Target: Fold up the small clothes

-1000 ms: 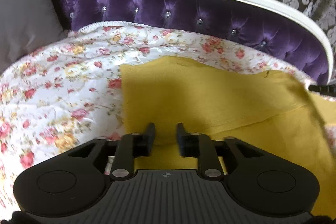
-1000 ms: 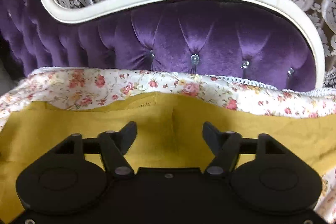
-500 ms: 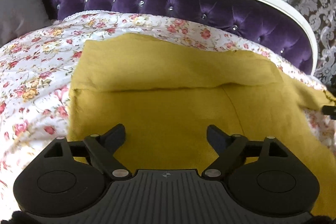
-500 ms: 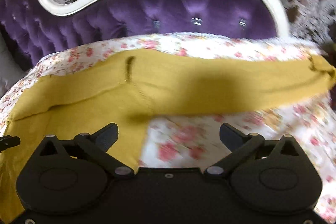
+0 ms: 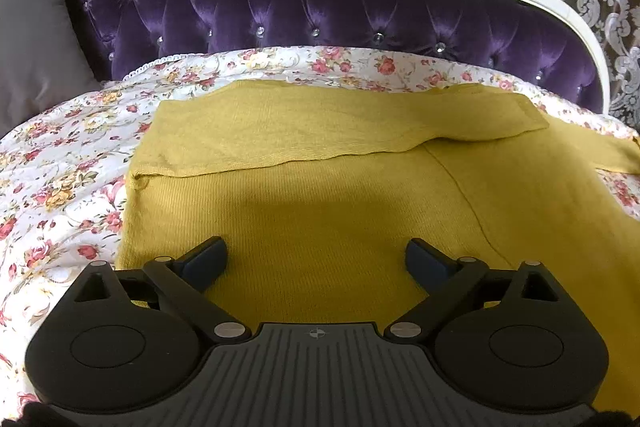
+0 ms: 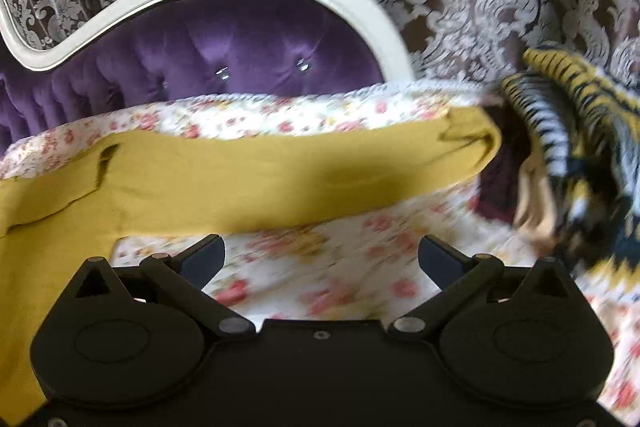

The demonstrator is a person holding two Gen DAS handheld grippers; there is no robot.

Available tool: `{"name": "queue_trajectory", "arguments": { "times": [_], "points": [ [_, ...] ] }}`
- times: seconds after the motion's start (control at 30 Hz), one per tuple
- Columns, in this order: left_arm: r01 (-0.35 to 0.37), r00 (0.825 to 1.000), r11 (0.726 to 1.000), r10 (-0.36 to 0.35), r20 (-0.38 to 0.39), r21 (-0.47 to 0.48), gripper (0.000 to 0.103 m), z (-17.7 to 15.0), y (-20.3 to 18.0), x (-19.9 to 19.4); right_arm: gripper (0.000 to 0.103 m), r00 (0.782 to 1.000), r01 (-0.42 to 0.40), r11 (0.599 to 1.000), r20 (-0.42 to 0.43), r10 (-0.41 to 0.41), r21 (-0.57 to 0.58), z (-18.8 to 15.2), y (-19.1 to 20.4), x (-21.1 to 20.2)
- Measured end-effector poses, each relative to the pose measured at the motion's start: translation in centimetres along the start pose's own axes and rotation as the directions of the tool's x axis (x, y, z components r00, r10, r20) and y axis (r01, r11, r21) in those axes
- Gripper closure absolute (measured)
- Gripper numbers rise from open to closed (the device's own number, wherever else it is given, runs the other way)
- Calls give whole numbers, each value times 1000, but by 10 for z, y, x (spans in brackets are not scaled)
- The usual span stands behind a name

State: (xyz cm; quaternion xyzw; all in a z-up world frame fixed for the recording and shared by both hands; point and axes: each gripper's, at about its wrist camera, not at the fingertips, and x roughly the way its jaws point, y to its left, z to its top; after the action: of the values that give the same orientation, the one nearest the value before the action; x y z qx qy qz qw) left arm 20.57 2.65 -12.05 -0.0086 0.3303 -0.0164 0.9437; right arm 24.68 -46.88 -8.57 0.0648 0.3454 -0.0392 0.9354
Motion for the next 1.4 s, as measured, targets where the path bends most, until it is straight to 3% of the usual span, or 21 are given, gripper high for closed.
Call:
{"name": "queue_trajectory", "arguments": {
  "times": [0.3,0.53,0.57,0.67,0.87,0.93,0.97,1.0,1.03,1.17,1.3,1.4],
  "points": [
    [1,1000,1000,-1,12,-3,5,-2,-1,-1,1,998,65,998,16,-65,-24,12,-40,4],
    [0,1000,1000,0,12,-3,5,-2,-1,0,1,982,182,976,77,-173,-117,40,-48,30],
    [1,1000,1000,-1,12,-3,5,-2,-1,0,3,977,208,968,80,-199,-138,45,-46,38],
    [0,1000,1000,1,13,-2,5,-3,-1,0,25,957,287,939,85,-276,-191,56,-45,61],
    [0,1000,1000,0,12,-2,5,-2,-1,0,30,927,360,884,8,-375,-300,59,-52,113],
    [2,1000,1000,-2,12,-4,5,-3,-1,0,42,927,364,890,13,-375,-275,60,-58,115],
    [2,1000,1000,-2,12,-4,5,-3,-1,0,79,925,368,899,-5,-380,-240,64,-63,116],
    [1,1000,1000,-1,11,-3,5,-3,-1,0,93,920,376,901,-29,-391,-215,67,-68,117],
    [1,1000,1000,-1,11,-3,5,-3,0,0,95,916,382,904,-48,-397,-192,69,-74,116],
    [2,1000,1000,-2,10,-4,5,-3,1,0,95,941,336,935,-6,-339,-116,81,-79,88],
    [3,1000,1000,-3,10,-5,5,-3,0,0,95,985,169,986,38,-168,-16,103,-62,50],
    [4,1000,1000,-4,8,-6,5,-3,1,0,95,997,28,999,73,-31,41,122,-38,24]
  ]
}}
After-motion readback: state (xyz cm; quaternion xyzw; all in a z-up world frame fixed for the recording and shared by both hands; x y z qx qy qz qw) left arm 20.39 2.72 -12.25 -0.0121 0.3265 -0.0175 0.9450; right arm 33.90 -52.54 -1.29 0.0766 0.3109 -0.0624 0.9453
